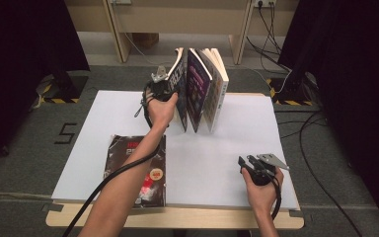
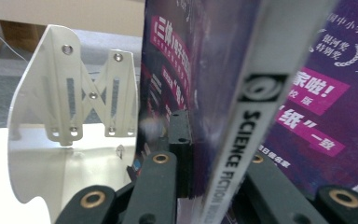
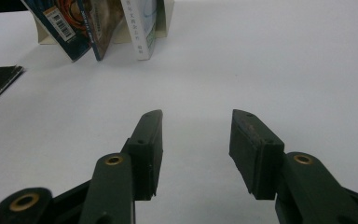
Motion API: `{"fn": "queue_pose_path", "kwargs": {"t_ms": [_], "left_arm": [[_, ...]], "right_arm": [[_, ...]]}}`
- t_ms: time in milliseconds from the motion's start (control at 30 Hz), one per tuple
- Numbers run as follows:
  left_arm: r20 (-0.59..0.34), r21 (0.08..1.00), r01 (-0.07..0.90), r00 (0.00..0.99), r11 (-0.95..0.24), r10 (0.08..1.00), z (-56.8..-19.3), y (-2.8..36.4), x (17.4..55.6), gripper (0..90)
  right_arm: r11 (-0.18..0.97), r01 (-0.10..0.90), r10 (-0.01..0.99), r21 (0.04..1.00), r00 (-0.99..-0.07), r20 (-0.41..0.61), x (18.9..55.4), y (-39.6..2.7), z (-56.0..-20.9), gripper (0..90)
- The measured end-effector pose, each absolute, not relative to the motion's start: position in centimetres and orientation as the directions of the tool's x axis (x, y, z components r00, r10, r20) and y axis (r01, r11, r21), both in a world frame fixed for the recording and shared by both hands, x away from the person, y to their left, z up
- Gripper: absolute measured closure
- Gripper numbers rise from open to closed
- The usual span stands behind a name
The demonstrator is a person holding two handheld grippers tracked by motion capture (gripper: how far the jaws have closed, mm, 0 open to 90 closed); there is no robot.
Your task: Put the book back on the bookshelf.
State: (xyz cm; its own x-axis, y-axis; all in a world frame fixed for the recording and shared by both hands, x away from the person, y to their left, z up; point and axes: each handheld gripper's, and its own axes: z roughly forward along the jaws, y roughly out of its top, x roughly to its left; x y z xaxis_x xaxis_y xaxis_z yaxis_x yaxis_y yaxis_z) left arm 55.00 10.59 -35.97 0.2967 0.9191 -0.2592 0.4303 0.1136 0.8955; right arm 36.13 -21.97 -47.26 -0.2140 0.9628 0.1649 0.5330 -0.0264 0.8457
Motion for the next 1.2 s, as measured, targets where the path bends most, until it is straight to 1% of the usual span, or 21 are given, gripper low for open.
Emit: {"fn": "queue_pose_path", "kwargs": {"t_ms": [133, 333, 433, 567, 800, 1067, 1133, 1200], "left_arm": [[-0.208, 0.908, 0.416, 0.318, 0.061, 0.925, -35.9, 10.5, 54.9, 81.2], [-0.161, 0.921, 0.389, 0.344, 0.016, 0.925, -36.0, 9.8, 54.6, 78.0], [-0.137, 0.925, 0.379, 0.353, -0.008, 0.926, -35.9, 9.7, 54.6, 80.7], [-0.126, 0.926, 0.377, 0.351, -0.017, 0.928, -35.8, 9.9, 54.8, 81.6], [-0.138, 0.928, 0.373, 0.359, -0.007, 0.923, -35.9, 9.8, 54.7, 80.3], [-0.123, 0.939, 0.343, 0.388, -0.019, 0.914, -35.7, 9.2, 54.3, 70.7], [-0.121, 0.939, 0.344, 0.405, -0.028, 0.906, -35.7, 9.1, 54.0, 66.6], [-0.110, 0.941, 0.336, 0.411, -0.037, 0.905, -35.7, 8.9, 53.7, 59.7]], "right_arm": [[-0.023, 0.532, 0.963, 0.846, -0.217, 0.163, 36.2, -22.0, -47.4, 55.1], [-0.028, 0.533, 0.962, 0.846, -0.215, 0.168, 36.2, -21.9, -47.3, 55.1], [-0.024, 0.534, 0.963, 0.845, -0.215, 0.163, 36.1, -21.9, -47.3, 55.1], [-0.029, 0.535, 0.963, 0.844, -0.212, 0.167, 36.1, -22.0, -47.3, 55.1], [-0.025, 0.536, 0.962, 0.844, -0.216, 0.166, 36.2, -21.8, -47.4, 55.1], [-0.028, 0.532, 0.962, 0.846, -0.215, 0.167, 36.1, -21.8, -47.4, 55.1], [-0.025, 0.534, 0.962, 0.845, -0.218, 0.166, 36.2, -21.9, -47.4, 55.0], [-0.024, 0.533, 0.962, 0.846, -0.217, 0.164, 36.2, -22.0, -47.4, 55.1]]}}
